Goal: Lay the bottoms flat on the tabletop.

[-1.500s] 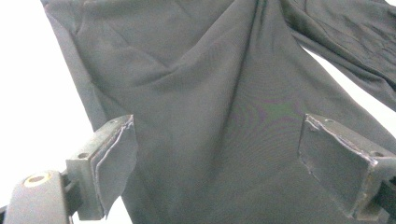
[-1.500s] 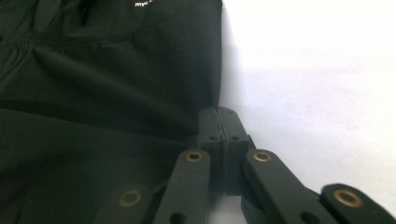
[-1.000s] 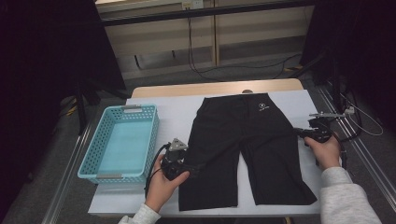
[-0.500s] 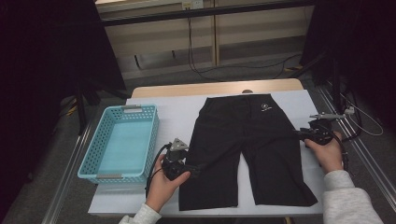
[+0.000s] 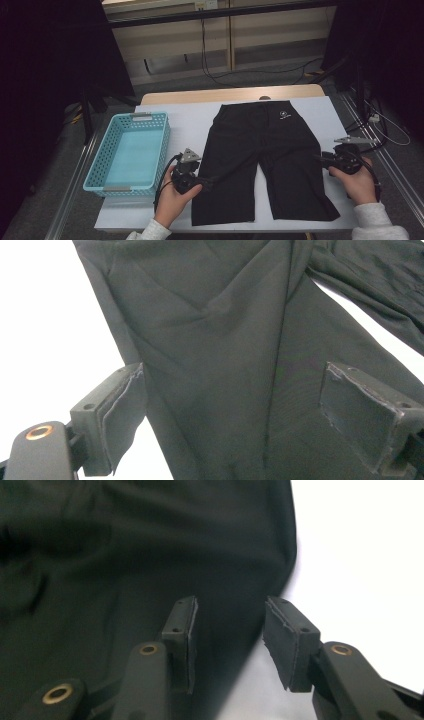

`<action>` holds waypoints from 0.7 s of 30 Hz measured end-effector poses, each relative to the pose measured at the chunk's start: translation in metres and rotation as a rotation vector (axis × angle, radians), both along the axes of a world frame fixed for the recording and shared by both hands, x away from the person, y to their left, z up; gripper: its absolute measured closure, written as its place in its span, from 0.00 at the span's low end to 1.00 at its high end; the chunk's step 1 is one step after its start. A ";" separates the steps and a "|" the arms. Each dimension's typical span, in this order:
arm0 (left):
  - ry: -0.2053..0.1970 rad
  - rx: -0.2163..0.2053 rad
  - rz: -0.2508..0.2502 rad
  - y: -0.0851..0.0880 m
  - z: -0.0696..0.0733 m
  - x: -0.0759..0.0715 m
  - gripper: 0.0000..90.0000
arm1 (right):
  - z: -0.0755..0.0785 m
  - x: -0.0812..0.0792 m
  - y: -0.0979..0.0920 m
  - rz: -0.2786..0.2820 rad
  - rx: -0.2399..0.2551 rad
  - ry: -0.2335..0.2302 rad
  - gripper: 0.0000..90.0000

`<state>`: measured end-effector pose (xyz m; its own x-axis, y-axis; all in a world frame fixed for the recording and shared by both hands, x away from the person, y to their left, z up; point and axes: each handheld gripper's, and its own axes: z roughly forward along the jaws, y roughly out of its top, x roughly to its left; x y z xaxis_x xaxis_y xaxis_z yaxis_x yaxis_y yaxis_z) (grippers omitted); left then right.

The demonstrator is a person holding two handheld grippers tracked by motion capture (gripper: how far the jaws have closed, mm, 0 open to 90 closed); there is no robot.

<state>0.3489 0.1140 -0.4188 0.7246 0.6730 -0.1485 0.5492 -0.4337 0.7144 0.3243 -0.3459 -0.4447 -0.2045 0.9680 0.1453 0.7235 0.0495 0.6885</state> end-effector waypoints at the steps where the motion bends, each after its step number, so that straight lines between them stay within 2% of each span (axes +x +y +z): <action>1: -0.007 0.002 0.002 0.000 0.000 0.000 0.14 | -0.002 -0.004 0.002 -0.002 -0.021 0.014 0.64; 2: -0.008 -0.001 0.000 0.000 -0.001 0.000 0.14 | -0.004 -0.009 0.003 0.008 -0.032 0.025 0.64; 3: -0.001 -0.002 -0.001 0.000 -0.001 0.000 0.14 | -0.004 -0.012 0.005 0.013 -0.042 0.013 0.65; 5: 0.001 -0.003 -0.003 -0.002 -0.002 0.000 0.14 | -0.003 -0.018 0.005 0.027 -0.036 0.025 0.72; 8: 0.000 0.003 -0.017 -0.006 -0.003 -0.001 0.14 | -0.004 -0.022 0.006 0.033 -0.056 0.010 1.00; 10: 0.003 0.002 -0.026 -0.008 -0.004 -0.001 0.14 | -0.007 -0.022 0.005 0.037 -0.038 -0.012 1.00; 13: 0.005 0.005 -0.024 -0.009 -0.006 0.000 0.14 | -0.007 -0.019 0.002 0.031 -0.011 -0.015 1.00; 15: 0.001 0.007 -0.020 -0.009 -0.006 0.000 0.14 | -0.007 -0.016 -0.004 0.015 -0.037 -0.029 1.00; 18: 0.004 0.008 -0.023 -0.008 -0.006 0.001 0.14 | -0.006 -0.013 -0.014 -0.004 -0.041 -0.055 1.00; 21: 0.007 0.011 -0.020 -0.007 -0.006 0.001 0.14 | -0.006 -0.010 -0.018 -0.003 -0.061 -0.041 1.00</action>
